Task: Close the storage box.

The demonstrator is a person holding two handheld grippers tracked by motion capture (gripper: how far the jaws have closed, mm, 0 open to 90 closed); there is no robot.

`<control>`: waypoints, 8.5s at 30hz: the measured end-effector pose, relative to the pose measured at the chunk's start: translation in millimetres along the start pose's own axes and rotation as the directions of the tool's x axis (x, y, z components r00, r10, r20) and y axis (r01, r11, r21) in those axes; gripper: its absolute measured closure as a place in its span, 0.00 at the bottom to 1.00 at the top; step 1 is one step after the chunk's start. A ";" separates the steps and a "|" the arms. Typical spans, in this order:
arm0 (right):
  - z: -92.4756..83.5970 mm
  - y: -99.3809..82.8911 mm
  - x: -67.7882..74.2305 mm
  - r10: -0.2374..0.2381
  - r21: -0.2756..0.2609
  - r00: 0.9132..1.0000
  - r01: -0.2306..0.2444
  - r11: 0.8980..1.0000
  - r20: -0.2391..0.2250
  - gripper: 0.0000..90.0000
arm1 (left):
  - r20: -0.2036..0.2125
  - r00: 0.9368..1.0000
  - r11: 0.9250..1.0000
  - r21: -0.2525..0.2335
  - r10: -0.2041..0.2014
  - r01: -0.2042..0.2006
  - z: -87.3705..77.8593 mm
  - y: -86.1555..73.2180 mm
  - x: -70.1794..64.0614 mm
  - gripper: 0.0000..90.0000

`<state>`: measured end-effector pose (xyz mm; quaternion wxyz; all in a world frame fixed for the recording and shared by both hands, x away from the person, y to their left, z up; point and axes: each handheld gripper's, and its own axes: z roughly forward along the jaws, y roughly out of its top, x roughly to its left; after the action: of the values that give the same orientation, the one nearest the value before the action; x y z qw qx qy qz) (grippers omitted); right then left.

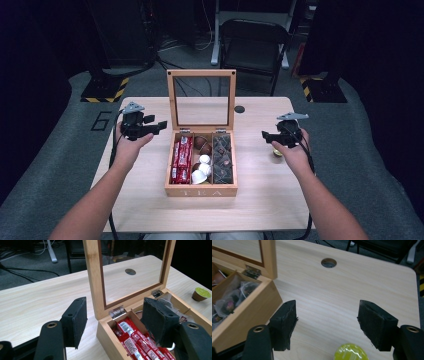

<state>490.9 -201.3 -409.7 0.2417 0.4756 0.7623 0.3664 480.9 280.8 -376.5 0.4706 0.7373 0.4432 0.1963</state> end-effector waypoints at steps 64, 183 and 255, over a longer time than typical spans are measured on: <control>82.9 97.9 65.5 -0.050 -0.006 0.992 0.050 0.999 -0.120 0.35 | 0.042 0.999 1.000 0.006 0.026 -0.026 11.0 9.9 -13.0 0.41; 43.1 70.7 81.6 -0.089 -0.103 0.983 0.073 0.992 -0.163 0.71 | 0.003 0.997 0.997 -0.001 0.071 -0.071 29.1 28.4 -9.0 0.67; -51.5 51.0 103.1 -0.119 -0.208 0.961 0.067 0.976 -0.250 0.66 | 0.099 0.989 0.994 -0.032 0.107 -0.104 -44.8 8.1 -44.3 0.64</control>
<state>437.6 -110.9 -339.9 0.2022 0.3603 0.7689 0.4879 429.6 265.6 -342.3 0.4910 0.7623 0.3768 0.1893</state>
